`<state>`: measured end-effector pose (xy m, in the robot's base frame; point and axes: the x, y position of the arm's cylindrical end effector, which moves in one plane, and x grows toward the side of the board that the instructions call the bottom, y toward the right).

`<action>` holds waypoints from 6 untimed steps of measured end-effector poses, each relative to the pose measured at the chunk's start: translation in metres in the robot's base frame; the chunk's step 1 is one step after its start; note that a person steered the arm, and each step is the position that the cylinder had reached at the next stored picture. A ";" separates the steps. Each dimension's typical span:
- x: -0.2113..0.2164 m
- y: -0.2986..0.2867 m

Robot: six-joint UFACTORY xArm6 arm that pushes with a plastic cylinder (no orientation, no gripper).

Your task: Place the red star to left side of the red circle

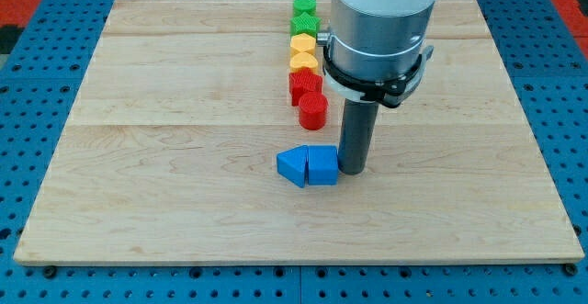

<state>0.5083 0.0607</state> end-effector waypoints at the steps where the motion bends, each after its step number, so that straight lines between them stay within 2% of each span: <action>1: -0.005 0.000; 4: -0.007 -0.005; 6: -0.023 -0.003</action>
<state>0.4848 0.0577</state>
